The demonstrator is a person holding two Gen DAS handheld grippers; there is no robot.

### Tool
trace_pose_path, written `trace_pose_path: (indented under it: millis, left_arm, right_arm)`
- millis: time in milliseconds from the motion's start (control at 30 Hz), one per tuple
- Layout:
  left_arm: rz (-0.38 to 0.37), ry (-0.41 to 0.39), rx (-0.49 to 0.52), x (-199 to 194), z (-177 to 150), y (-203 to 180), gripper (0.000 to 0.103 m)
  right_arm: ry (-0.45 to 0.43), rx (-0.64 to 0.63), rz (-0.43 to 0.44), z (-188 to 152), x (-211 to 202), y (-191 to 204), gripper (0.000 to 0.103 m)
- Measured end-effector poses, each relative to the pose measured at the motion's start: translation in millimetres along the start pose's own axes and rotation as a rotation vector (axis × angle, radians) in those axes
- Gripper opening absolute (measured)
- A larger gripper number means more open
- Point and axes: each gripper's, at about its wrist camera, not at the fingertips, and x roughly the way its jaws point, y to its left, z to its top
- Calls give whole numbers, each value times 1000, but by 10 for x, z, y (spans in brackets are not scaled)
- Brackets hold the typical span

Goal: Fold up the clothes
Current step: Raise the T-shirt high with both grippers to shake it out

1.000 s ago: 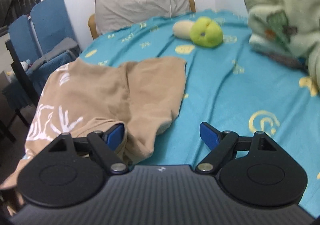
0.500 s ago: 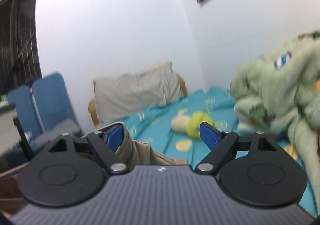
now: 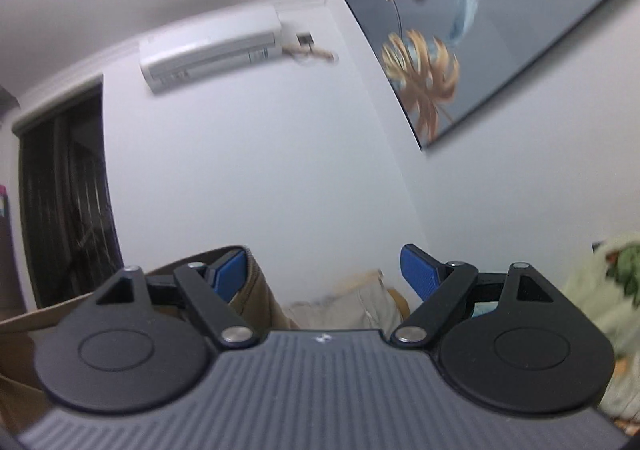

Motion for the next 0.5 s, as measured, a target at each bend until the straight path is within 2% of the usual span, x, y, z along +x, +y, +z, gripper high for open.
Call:
trace_pose_path:
  millis: [100,233,367,500]
  left_arm:
    - [-49,-48,10,-212,599,-103,96]
    - [-119,-58,43,-451,1262,-181,96]
    - [-144,-99,89,-710,1646,-293,97]
    - [-159,-69,64,-689,1767,-312,97]
  right_arm:
    - [-41,22,32,559,-269,121,85]
    - [-78,52,52,1110,-592,208,86]
    - [-159,22,63,1419,-882,252,86]
    - [-173,3,81,1532,-925,260,86]
